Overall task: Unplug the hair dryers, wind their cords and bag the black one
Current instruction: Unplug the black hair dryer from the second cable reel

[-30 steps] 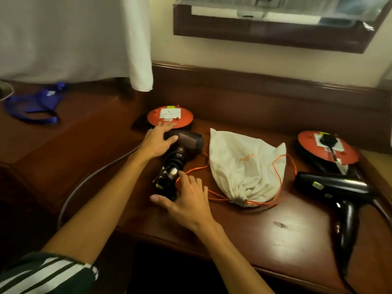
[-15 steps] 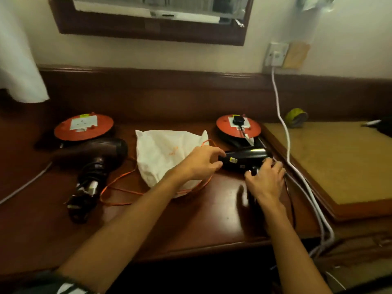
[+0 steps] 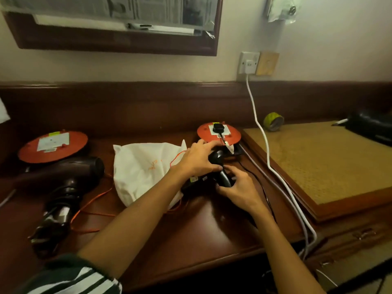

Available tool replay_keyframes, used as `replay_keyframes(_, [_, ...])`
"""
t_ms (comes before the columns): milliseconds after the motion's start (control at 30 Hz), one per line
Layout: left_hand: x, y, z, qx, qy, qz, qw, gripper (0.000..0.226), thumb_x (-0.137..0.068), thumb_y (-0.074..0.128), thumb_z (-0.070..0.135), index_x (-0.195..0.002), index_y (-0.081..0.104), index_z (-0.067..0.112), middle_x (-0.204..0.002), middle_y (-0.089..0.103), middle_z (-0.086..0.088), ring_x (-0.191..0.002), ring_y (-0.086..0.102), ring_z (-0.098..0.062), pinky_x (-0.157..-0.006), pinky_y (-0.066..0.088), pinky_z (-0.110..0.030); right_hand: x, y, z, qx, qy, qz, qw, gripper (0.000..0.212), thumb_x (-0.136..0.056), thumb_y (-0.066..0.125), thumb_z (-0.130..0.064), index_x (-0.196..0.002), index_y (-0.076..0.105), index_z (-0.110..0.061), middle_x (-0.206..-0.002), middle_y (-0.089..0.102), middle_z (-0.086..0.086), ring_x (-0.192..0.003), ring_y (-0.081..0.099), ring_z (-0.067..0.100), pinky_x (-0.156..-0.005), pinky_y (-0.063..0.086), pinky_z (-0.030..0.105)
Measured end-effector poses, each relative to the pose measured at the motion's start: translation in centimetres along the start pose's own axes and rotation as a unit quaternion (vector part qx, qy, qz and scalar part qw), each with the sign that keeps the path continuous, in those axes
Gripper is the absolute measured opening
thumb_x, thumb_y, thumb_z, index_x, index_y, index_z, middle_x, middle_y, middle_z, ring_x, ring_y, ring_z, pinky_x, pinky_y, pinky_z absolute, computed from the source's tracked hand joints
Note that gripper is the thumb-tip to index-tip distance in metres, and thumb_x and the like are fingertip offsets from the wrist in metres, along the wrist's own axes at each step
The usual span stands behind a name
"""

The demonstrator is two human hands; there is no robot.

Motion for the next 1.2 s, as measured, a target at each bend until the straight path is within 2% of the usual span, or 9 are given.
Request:
replay_keyframes(300, [-2.4,1.8,-1.5,0.081,0.022,-0.025,0.996,0.066,-0.084,0.084,0.028,-0.144,0.057,0.02,-0.144,0.061,-0.001,-0.134,0.055,-0.019,-0.108,0.043,-0.028,-0.8,2.0,0.7,-0.027,0.036,0.025,0.999,0.052,-0.082,0.078,-0.015,-0.129,0.057,-0.02,-0.095,0.057,-0.022,-0.077,0.057,-0.008,-0.061,0.045,0.001])
replay_keyframes(400, [-3.5,2.7,-1.1,0.084,0.046,-0.034,0.995,0.068,-0.084,0.084,0.03,-0.145,0.056,0.022,-0.146,0.059,0.002,-0.136,0.052,-0.015,-0.11,0.041,-0.026,-1.3,2.1,1.6,-0.019,0.058,-0.022,0.998,0.047,-0.083,0.079,-0.022,-0.121,0.052,-0.024,-0.102,0.061,-0.012,-0.083,0.063,0.0,-0.064,0.053,0.012])
replay_keyframes(500, [-4.5,2.9,-0.9,0.095,0.061,-0.047,0.992,0.067,-0.085,0.083,0.034,-0.145,0.056,0.022,-0.145,0.06,0.002,-0.135,0.053,-0.013,-0.112,0.044,-0.03,-3.0,1.3,2.7,0.047,0.087,-0.103,0.99,0.05,-0.079,0.08,-0.045,-0.118,0.056,-0.025,-0.107,0.063,-0.01,-0.091,0.065,0.008,-0.071,0.054,0.026])
replay_keyframes(600, [-6.3,2.2,-1.9,0.139,0.049,-0.037,0.988,0.052,-0.089,0.079,0.039,-0.137,0.063,0.024,-0.134,0.068,0.003,-0.124,0.062,-0.011,-0.107,0.051,-0.033,-6.9,-2.5,2.1,0.029,0.037,-0.04,0.998,0.031,-0.082,0.078,-0.039,-0.103,0.073,-0.017,-0.093,0.074,-0.005,-0.085,0.07,0.011,-0.08,0.058,0.041])
replay_keyframes(667, [-8.3,1.0,-2.6,0.144,0.044,-0.004,0.989,0.039,-0.094,0.072,0.037,-0.131,0.067,0.024,-0.13,0.071,0.004,-0.121,0.065,-0.012,-0.104,0.051,-0.03,-10.3,-5.3,1.4,0.008,-0.004,0.046,0.999,0.017,-0.093,0.069,-0.023,-0.106,0.075,-0.015,-0.096,0.075,-0.003,-0.088,0.069,0.011,-0.085,0.057,0.037])
replay_keyframes(767, [-12.5,-0.1,-3.7,0.103,0.018,0.029,0.994,0.036,-0.103,0.06,0.029,-0.137,0.063,0.018,-0.14,0.065,-0.002,-0.132,0.057,-0.018,-0.105,0.041,-0.027,-17.0,-5.9,2.2,0.062,-0.02,0.081,0.995,0.03,-0.099,0.052,-0.015,-0.125,0.068,-0.013,-0.121,0.069,0.007,-0.111,0.063,0.022,-0.098,0.049,0.038])
replay_keyframes(900, [-18.0,0.6,-6.6,0.075,-0.035,0.03,0.996,0.04,-0.107,0.047,0.027,-0.144,0.054,0.013,-0.145,0.059,-0.009,-0.135,0.053,-0.029,-0.112,0.043,-0.043,-24.1,-2.2,4.7,0.173,-0.001,-0.022,0.985,0.045,-0.1,0.042,-0.023,-0.144,0.053,-0.027,-0.148,0.052,0.004,-0.133,0.045,0.034,-0.108,0.039,0.049])
replay_keyframes(1033, [-20.6,3.8,-8.6,0.005,-0.014,-0.052,0.999,0.047,-0.11,0.034,0.039,-0.153,0.043,0.021,-0.157,0.048,-0.006,-0.152,0.034,-0.028,-0.122,0.026,-0.057,-25.9,-1.4,4.7,0.272,-0.014,-0.018,0.962,0.043,-0.101,0.04,-0.027,-0.142,0.052,-0.027,-0.146,0.049,0.005,-0.133,0.037,0.03,-0.106,0.032,0.053])
replay_keyframes(1200, [-20.9,5.1,-9.3,0.022,0.021,-0.045,0.999,0.056,-0.11,0.032,0.046,-0.159,0.033,0.019,-0.164,0.038,-0.008,-0.155,0.027,-0.026,-0.123,0.027,-0.051,-27.1,-1.4,6.0,0.238,0.031,-0.046,0.97,0.047,-0.097,0.042,-0.032,-0.143,0.051,-0.033,-0.143,0.04,0.009,-0.134,0.03,0.032,-0.11,0.026,0.054])
Point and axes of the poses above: each hand's wrist, its own x-axis away from the middle knuckle, its own y-axis out of the palm, z = x × y, the point moved 10 cm from there along -x, towards the middle knuckle
